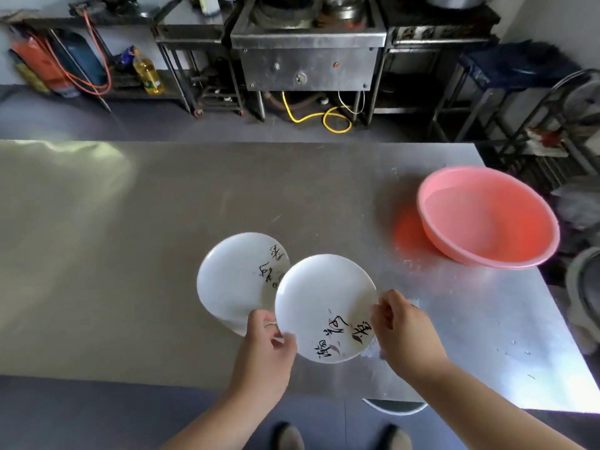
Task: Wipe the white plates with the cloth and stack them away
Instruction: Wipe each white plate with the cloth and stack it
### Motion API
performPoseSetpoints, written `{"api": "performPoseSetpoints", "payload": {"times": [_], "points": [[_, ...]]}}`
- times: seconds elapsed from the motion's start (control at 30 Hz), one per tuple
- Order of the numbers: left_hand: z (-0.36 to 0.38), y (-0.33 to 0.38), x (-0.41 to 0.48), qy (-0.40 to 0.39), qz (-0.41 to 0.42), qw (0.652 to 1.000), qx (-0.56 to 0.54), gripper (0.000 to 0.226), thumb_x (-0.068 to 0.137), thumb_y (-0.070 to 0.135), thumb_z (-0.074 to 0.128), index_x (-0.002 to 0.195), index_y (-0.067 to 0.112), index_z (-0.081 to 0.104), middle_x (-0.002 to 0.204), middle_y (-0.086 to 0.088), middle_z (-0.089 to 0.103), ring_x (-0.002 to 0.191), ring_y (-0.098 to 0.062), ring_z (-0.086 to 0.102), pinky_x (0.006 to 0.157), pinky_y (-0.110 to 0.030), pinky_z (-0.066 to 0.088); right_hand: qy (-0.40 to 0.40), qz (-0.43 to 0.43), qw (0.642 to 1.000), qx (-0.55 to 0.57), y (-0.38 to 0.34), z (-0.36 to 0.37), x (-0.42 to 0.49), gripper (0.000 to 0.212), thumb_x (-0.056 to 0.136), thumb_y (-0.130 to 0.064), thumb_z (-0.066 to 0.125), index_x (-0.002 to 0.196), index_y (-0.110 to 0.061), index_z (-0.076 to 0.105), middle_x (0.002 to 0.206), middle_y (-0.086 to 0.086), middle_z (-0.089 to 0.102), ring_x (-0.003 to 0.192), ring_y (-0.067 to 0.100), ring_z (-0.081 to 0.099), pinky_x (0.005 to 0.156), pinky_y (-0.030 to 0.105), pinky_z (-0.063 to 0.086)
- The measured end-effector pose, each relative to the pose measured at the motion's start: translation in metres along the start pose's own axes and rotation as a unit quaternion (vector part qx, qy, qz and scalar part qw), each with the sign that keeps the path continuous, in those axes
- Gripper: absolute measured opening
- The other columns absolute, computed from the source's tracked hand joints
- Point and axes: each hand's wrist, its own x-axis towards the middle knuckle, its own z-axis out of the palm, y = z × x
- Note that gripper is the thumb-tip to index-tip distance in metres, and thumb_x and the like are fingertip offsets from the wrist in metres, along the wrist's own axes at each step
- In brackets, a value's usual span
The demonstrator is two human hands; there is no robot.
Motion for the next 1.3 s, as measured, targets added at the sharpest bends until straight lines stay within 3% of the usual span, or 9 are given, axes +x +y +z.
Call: {"api": "performPoseSetpoints", "payload": {"times": [0.17, 0.4, 0.63, 0.77, 0.83, 0.93, 1.0, 1.13, 1.3], "points": [[0.047, -0.031, 0.001, -0.008, -0.024, 1.000, 0.005, 0.027, 0.096, 0.015, 0.064, 0.103, 0.033, 0.045, 0.090, 0.018, 0.074, 0.073, -0.008, 0.070, 0.062, -0.021, 0.047, -0.019, 0.023, 0.999, -0.023, 0.050, 0.002, -0.006, 0.026, 0.099, -0.027, 0.056, 0.077, -0.022, 0.044, 0.062, -0.004, 0.058, 0.060, 0.024, 0.053, 0.057, 0.041, 0.044], [0.072, -0.079, 0.040, -0.008, -0.156, 0.987, -0.044, 0.029, 0.088, 0.019, 0.064, 0.109, 0.038, 0.055, 0.072, 0.004, 0.073, 0.059, -0.013, 0.060, 0.062, -0.034, 0.045, -0.108, 0.071, 0.987, -0.093, 0.077, 0.047, 0.018, 0.031, 0.104, -0.041, 0.049, 0.081, -0.021, 0.044, 0.070, -0.003, 0.057, 0.070, 0.029, 0.054, 0.058, 0.035, 0.036], [0.086, -0.099, 0.054, 0.038, -0.165, 0.982, -0.081, 0.034, 0.085, 0.011, 0.063, 0.110, 0.033, 0.058, 0.089, 0.002, 0.076, 0.054, -0.014, 0.061, 0.064, -0.038, 0.049, -0.156, 0.076, 0.970, -0.172, 0.087, 0.065, 0.033, 0.027, 0.104, -0.043, 0.046, 0.090, -0.021, 0.052, 0.079, 0.000, 0.060, 0.073, 0.030, 0.056, 0.061, 0.033, 0.041], [0.086, -0.101, 0.055, 0.047, -0.142, 0.987, -0.058, 0.031, 0.089, 0.009, 0.064, 0.107, 0.034, 0.057, 0.096, 0.004, 0.076, 0.053, -0.011, 0.064, 0.066, -0.039, 0.055, -0.103, -0.033, 0.966, -0.233, 0.103, 0.056, 0.029, 0.019, 0.100, -0.037, 0.054, 0.108, -0.023, 0.063, 0.109, 0.003, 0.065, 0.097, 0.031, 0.059, 0.076, 0.037, 0.045], [0.087, -0.101, 0.055, 0.049, -0.134, 0.989, -0.045, 0.032, 0.090, 0.009, 0.065, 0.105, 0.036, 0.056, 0.098, 0.006, 0.074, 0.059, -0.009, 0.068, 0.069, -0.041, 0.060, -0.074, -0.103, 0.948, -0.292, 0.113, 0.052, 0.029, 0.040, 0.094, -0.041, 0.063, 0.130, -0.024, 0.063, 0.134, 0.005, 0.059, 0.120, 0.033, 0.054, 0.096, 0.045, 0.047], [0.088, -0.103, 0.057, 0.051, -0.132, 0.989, -0.042, 0.031, 0.091, 0.010, 0.065, 0.105, 0.036, 0.056, 0.097, 0.003, 0.075, 0.060, -0.010, 0.068, 0.069, -0.038, 0.059, -0.146, -0.125, 0.926, -0.323, 0.124, 0.048, 0.036, 0.070, 0.093, -0.058, 0.059, 0.155, -0.032, 0.042, 0.158, -0.002, 0.038, 0.138, 0.027, 0.039, 0.112, 0.043, 0.038], [0.087, -0.106, 0.059, 0.048, -0.136, 0.989, -0.039, 0.030, 0.091, 0.013, 0.066, 0.106, 0.037, 0.057, 0.095, 0.004, 0.076, 0.056, -0.010, 0.066, 0.071, -0.040, 0.060, -0.141, -0.123, 0.931, -0.314, 0.129, 0.049, 0.042, 0.069, 0.093, -0.059, 0.062, 0.154, -0.030, 0.046, 0.154, -0.004, 0.043, 0.134, 0.028, 0.043, 0.109, 0.043, 0.041], [0.083, -0.104, 0.060, 0.039, -0.151, 0.987, -0.036, 0.030, 0.092, 0.013, 0.067, 0.108, 0.036, 0.057, 0.096, 0.001, 0.074, 0.055, -0.010, 0.066, 0.076, -0.044, 0.061, -0.066, -0.143, 0.960, -0.234, 0.140, 0.048, 0.047, 0.028, 0.090, -0.026, 0.076, 0.116, -0.016, 0.075, 0.126, 0.005, 0.066, 0.110, 0.039, 0.059, 0.093, 0.046, 0.051], [0.089, -0.092, 0.058, 0.049, -0.141, 0.988, -0.045, 0.029, 0.093, 0.006, 0.066, 0.110, 0.027, 0.057, 0.094, -0.003, 0.073, 0.054, -0.008, 0.062, 0.063, -0.031, 0.052, -0.028, -0.043, 0.996, -0.075, 0.138, 0.029, 0.052, 0.013, 0.098, -0.011, 0.062, 0.109, -0.011, 0.069, 0.105, 0.010, 0.070, 0.099, 0.036, 0.060, 0.078, 0.038, 0.049]]}}
